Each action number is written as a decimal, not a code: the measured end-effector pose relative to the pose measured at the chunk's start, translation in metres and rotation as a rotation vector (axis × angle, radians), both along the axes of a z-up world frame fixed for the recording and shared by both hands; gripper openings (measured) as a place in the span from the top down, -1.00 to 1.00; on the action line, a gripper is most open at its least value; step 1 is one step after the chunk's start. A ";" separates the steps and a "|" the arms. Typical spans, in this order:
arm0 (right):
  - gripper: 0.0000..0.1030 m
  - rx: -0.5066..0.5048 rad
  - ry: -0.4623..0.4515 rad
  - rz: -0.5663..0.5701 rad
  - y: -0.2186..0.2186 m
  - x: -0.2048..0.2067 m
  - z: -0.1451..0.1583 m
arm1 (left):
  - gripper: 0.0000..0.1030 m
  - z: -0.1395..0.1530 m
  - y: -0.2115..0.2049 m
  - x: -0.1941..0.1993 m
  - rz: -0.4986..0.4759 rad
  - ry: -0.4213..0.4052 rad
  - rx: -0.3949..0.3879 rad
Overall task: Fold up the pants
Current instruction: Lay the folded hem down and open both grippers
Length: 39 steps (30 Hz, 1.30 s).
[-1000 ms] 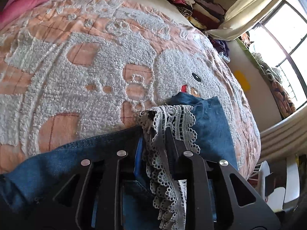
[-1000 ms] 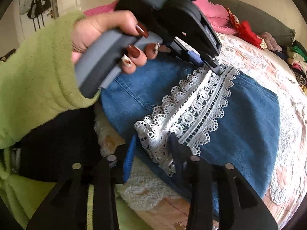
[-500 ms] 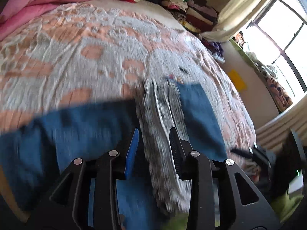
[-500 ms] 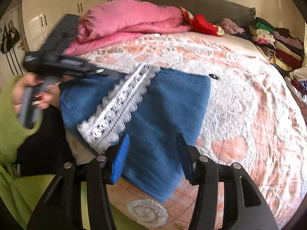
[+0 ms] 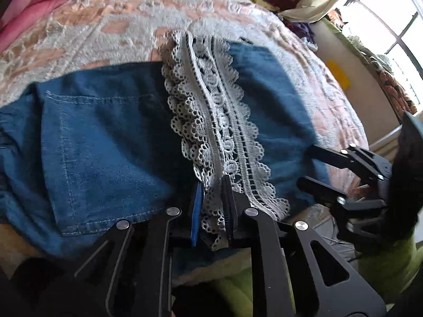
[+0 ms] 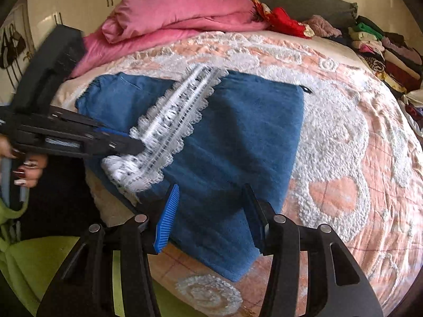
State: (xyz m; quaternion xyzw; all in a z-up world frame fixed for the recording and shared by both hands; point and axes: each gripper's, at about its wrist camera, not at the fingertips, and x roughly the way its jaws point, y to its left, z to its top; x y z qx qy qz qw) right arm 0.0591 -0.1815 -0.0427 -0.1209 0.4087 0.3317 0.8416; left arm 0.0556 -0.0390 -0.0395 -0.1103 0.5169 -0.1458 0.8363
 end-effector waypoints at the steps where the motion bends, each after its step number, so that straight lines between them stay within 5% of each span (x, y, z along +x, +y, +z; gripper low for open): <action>1: 0.08 0.008 0.002 0.002 -0.002 -0.001 0.002 | 0.89 0.006 0.000 -0.005 -0.012 -0.010 -0.005; 5: 0.08 -0.016 0.003 0.003 -0.005 -0.003 -0.002 | 0.82 -0.006 -0.003 -0.012 -0.025 0.019 0.065; 11: 0.07 -0.022 0.052 -0.016 -0.007 0.002 -0.016 | 0.70 -0.009 0.005 -0.009 -0.005 0.025 0.025; 18: 0.07 0.091 -0.030 -0.037 -0.026 0.012 0.027 | 0.61 0.033 0.017 -0.025 0.053 -0.150 0.105; 24: 0.08 0.086 -0.059 -0.021 -0.009 0.059 0.045 | 0.64 0.038 -0.013 -0.005 -0.011 -0.182 0.121; 30: 0.09 0.037 -0.003 0.044 0.036 0.106 0.030 | 0.64 0.003 -0.035 0.016 -0.066 -0.105 0.209; 35: 0.11 -0.085 0.047 -0.041 0.045 0.142 -0.003 | 0.64 0.001 -0.029 0.014 -0.061 -0.104 0.183; 39: 0.15 -0.063 0.054 -0.077 0.035 0.148 -0.007 | 0.64 0.000 -0.026 0.014 -0.055 -0.099 0.145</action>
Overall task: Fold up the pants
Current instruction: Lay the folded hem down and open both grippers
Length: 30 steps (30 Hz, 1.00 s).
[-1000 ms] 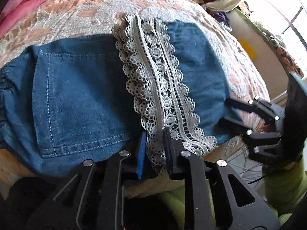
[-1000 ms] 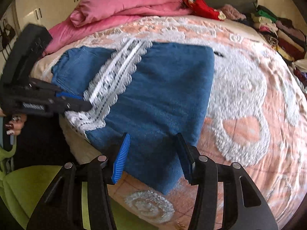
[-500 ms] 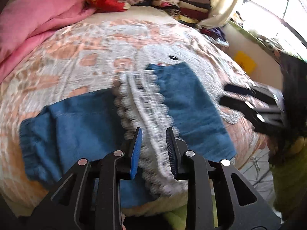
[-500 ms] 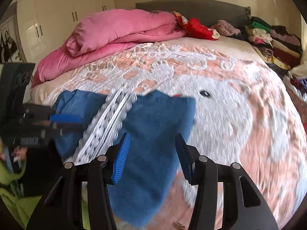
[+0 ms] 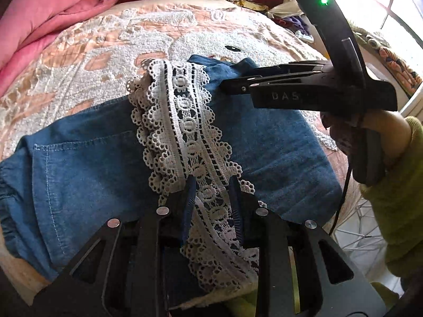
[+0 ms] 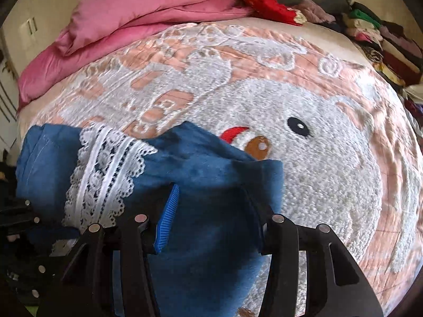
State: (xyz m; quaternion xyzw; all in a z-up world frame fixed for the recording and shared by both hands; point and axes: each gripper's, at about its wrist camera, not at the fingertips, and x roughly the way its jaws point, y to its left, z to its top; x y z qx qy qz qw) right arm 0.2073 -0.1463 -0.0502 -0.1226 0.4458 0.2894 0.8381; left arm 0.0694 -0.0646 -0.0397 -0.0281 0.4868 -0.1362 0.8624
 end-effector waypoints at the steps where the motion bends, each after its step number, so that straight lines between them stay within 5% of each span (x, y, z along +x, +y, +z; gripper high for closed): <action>1: 0.17 -0.003 -0.005 -0.004 -0.001 0.000 -0.001 | 0.64 0.000 0.001 0.000 0.001 0.002 -0.008; 12: 0.11 0.000 -0.045 -0.032 -0.001 0.000 0.006 | 0.60 0.000 0.002 0.000 0.005 -0.002 -0.038; 20: -0.19 0.046 -0.051 -0.056 -0.016 -0.021 0.016 | 0.54 0.004 0.001 -0.003 0.007 -0.015 -0.030; 23: -0.37 0.060 -0.056 -0.064 -0.021 -0.029 0.019 | 0.46 0.006 0.001 -0.005 0.008 -0.018 -0.028; 30: -0.38 0.079 -0.077 -0.087 -0.033 -0.043 0.028 | 0.10 0.011 0.004 -0.009 0.028 -0.036 -0.004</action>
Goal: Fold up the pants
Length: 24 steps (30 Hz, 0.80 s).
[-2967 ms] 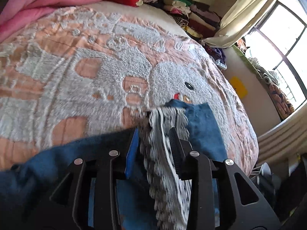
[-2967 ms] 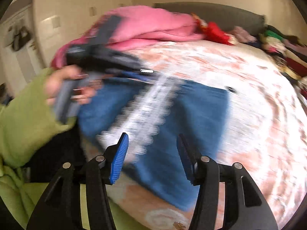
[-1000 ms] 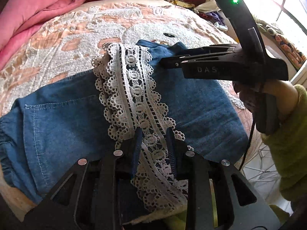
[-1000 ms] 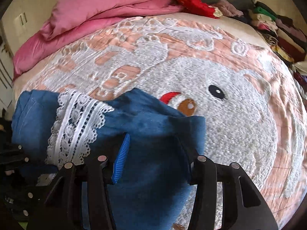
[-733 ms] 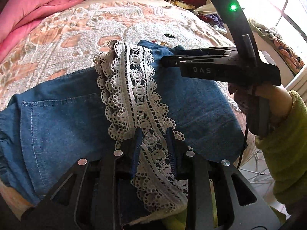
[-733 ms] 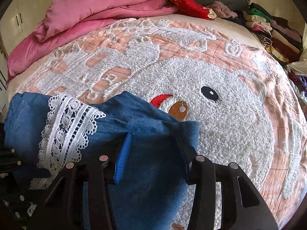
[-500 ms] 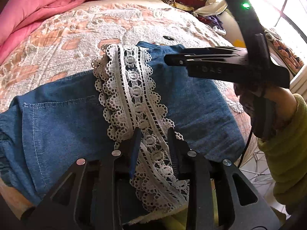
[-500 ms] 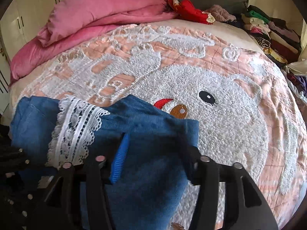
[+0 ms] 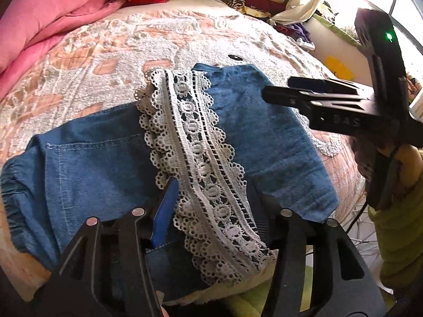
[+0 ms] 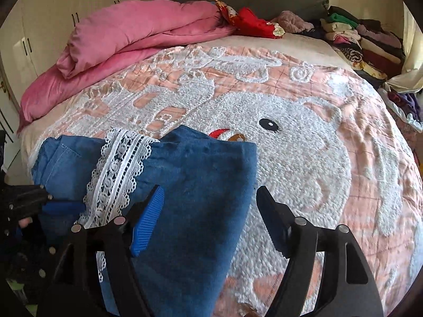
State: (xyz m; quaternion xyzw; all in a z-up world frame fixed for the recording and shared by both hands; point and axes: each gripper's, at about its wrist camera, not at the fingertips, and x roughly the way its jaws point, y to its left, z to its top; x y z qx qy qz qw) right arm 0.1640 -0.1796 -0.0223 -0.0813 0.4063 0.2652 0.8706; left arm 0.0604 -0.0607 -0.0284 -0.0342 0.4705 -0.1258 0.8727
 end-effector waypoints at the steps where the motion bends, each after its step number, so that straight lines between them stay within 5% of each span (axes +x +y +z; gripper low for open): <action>1: -0.39 -0.001 -0.002 -0.008 -0.002 -0.002 0.001 | 0.05 0.001 0.001 -0.001 0.002 -0.004 0.002; 5: -0.39 0.012 -0.012 -0.028 -0.009 -0.012 0.005 | -0.09 0.008 0.004 -0.007 0.013 -0.020 0.012; 6: -0.52 0.019 -0.015 -0.032 -0.011 -0.015 0.007 | -0.09 0.009 0.005 -0.009 0.017 -0.023 0.014; 7: -0.92 0.022 -0.018 -0.038 -0.013 -0.017 0.009 | -0.11 0.011 0.006 -0.010 0.022 -0.025 0.016; 10: -0.91 0.049 -0.040 -0.047 -0.018 -0.026 0.017 | -0.47 0.016 0.011 -0.015 0.040 -0.039 0.025; 24: -0.91 0.057 -0.098 -0.050 -0.021 -0.046 0.045 | -0.81 0.040 0.029 -0.030 0.094 -0.092 0.036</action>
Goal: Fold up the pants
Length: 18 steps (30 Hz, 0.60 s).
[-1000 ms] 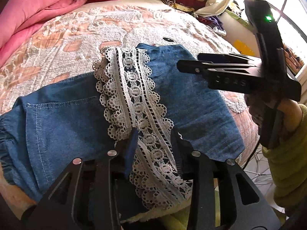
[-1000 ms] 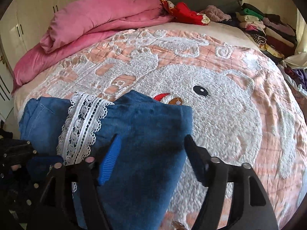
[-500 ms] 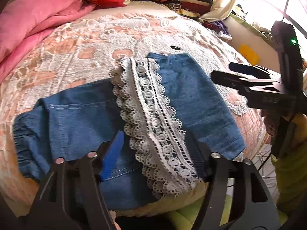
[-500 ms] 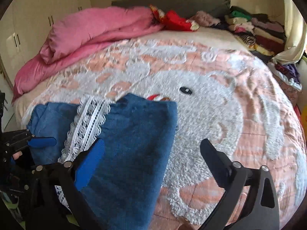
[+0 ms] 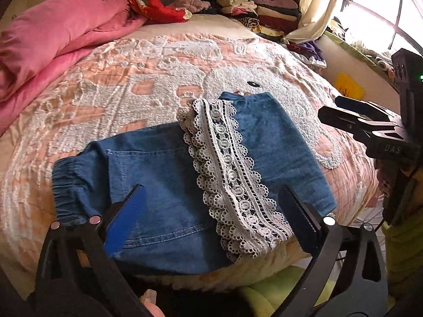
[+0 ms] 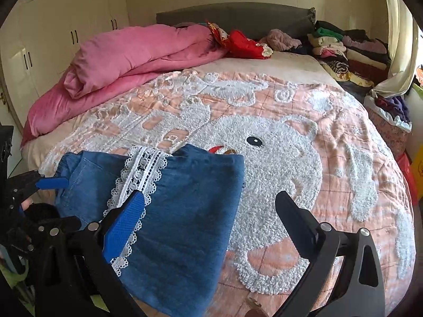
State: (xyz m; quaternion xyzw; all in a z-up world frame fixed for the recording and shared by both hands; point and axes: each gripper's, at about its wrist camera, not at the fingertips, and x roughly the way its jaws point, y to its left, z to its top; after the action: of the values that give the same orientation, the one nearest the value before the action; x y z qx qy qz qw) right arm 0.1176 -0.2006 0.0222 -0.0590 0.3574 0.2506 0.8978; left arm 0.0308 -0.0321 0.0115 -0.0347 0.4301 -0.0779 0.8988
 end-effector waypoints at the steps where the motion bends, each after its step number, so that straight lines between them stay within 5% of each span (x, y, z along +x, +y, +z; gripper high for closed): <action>1: -0.91 0.000 -0.003 0.003 0.001 -0.001 0.002 | -0.81 0.001 0.001 -0.001 0.003 -0.003 -0.001; 18: -0.91 -0.003 -0.074 0.105 0.039 -0.020 0.036 | -0.81 0.021 0.031 -0.022 0.096 -0.063 0.040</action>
State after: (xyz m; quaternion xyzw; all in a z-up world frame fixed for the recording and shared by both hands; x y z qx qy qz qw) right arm 0.0978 -0.1618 0.0582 -0.0880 0.3209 0.2945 0.8959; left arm 0.0093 -0.0008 0.0329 -0.0348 0.4008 -0.0272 0.9151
